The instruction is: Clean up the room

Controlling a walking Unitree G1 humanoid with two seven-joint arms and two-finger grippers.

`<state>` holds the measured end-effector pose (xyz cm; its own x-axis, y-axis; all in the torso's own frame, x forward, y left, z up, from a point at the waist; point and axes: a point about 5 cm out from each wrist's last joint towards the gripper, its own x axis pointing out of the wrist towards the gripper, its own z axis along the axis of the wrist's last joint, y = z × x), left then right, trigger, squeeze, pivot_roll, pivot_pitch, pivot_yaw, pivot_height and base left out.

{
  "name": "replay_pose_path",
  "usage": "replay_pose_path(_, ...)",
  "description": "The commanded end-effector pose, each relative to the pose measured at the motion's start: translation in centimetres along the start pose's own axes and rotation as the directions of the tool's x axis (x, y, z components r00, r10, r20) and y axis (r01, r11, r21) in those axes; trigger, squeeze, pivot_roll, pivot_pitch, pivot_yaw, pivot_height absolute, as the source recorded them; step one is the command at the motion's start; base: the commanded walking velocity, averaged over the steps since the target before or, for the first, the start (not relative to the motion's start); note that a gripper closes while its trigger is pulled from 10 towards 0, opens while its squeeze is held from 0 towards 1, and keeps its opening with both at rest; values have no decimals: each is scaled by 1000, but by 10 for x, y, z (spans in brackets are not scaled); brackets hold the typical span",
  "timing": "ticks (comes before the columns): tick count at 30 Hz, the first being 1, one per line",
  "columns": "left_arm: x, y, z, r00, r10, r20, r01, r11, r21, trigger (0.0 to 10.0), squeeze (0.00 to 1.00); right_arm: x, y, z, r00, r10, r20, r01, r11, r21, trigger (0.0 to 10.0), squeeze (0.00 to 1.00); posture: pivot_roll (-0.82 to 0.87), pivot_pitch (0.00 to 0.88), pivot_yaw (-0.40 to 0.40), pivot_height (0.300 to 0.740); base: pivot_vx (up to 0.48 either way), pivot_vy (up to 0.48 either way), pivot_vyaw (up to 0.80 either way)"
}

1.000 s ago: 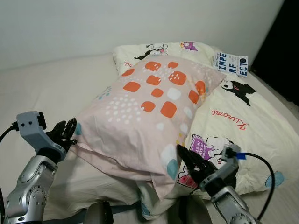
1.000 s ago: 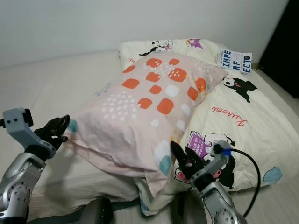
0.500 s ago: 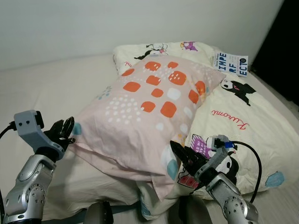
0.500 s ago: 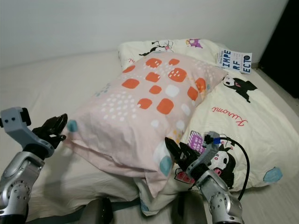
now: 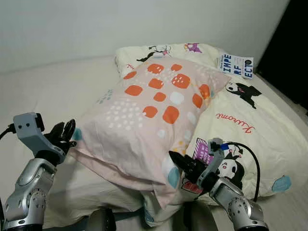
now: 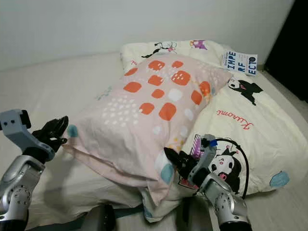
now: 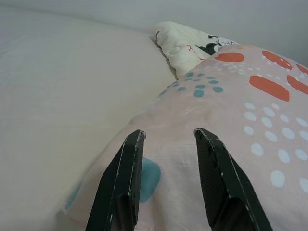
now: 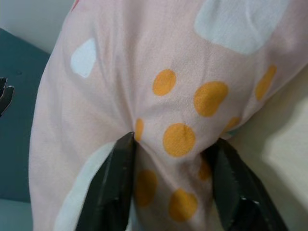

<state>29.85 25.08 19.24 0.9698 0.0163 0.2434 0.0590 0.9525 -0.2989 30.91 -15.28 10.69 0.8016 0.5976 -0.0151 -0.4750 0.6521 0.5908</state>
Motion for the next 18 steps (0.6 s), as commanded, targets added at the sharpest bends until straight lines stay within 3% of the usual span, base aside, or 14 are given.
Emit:
replay_pose_path(1,-2,8,0,1000,23,-6,-23,1000,20,10000,0,2,1,-9,998,9,-57,-9,1000,3,0,0,-8,248,37,582,0,0,0)
replay_pose_path(12,-1,7,0,1000,20,-2,-20,999,25,10000,0,2,-4,-7,999,-6,-52,6,1000,-1,0,0,-11,235,36,582,0,0,0)
replay_pose_path(18,-1,2,0,1000,3,-1,-3,1000,22,10000,0,-4,-7,5,997,-34,-67,28,996,-81,0,0,-7,230,31,582,0,0,0)
